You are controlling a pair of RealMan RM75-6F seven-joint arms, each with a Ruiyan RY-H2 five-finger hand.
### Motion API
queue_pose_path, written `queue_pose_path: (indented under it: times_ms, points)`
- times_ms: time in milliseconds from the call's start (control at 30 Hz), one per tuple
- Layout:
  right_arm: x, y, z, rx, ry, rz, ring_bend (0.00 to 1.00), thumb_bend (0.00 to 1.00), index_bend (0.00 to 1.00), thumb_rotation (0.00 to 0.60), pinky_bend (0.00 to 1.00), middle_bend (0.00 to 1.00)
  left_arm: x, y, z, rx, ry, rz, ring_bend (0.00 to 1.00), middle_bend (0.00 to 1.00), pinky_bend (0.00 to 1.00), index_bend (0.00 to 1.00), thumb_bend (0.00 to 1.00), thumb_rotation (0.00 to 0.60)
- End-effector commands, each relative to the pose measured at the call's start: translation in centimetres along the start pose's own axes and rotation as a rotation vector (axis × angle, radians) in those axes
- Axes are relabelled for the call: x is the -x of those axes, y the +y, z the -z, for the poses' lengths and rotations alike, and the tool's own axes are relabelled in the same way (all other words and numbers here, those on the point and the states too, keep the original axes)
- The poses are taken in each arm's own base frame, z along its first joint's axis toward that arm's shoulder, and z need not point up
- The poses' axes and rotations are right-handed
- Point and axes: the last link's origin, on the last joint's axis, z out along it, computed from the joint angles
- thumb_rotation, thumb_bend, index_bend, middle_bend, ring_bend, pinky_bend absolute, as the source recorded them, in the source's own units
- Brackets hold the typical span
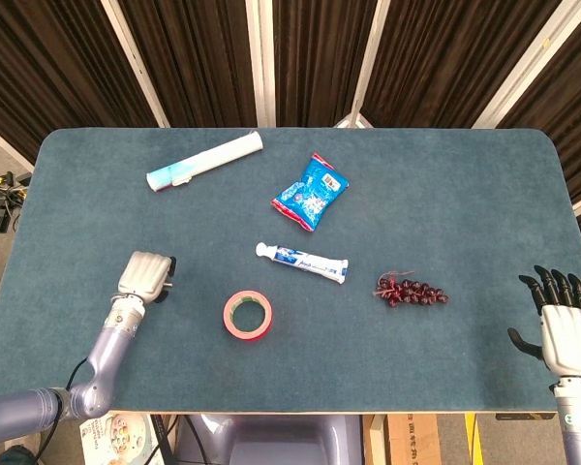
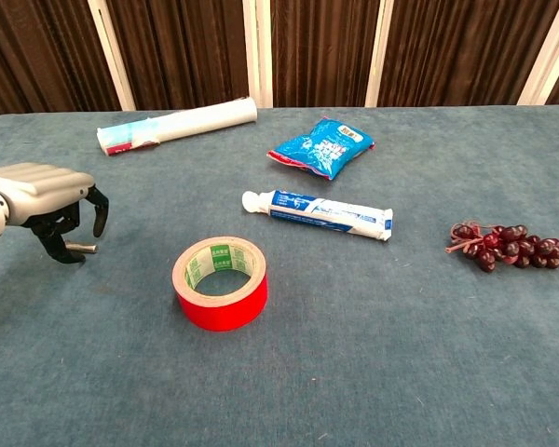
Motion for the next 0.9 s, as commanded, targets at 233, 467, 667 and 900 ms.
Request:
queue_pose_path:
  times_ms: [233, 467, 667, 900]
  points:
    - [0.14, -0.05, -0.09, -0.002, -0.003, -0.004, 0.07, 0.21, 0.2, 0.6, 0.0, 0.12, 0.28, 0.25, -0.05, 0.0, -0.003, -0.01, 0.88, 0.93, 1.0, 0.52, 0.39, 0.6]
    - [0.23, -0.06, -0.14, 0.0, -0.004, -0.004, 0.07, 0.21, 0.2, 0.6, 0.0, 0.12, 0.48, 0.48, -0.24, 0.002, -0.008, -0.016, 0.88, 0.93, 1.0, 0.53, 0.42, 0.6]
    - [0.32, -0.09, -0.16, -0.001, -0.006, -0.004, 0.07, 0.21, 0.2, 0.6, 0.0, 0.11, 0.46, 0.73, -0.33, 0.003, -0.007, -0.021, 0.88, 0.93, 1.0, 0.54, 0.42, 0.6]
    - [0.35, -0.1, -0.18, -0.003, -0.009, -0.007, 0.07, 0.21, 0.2, 0.6, 0.0, 0.11, 0.51, 0.79, -0.33, 0.0, -0.006, -0.031, 0.88, 0.93, 1.0, 0.57, 0.44, 0.6]
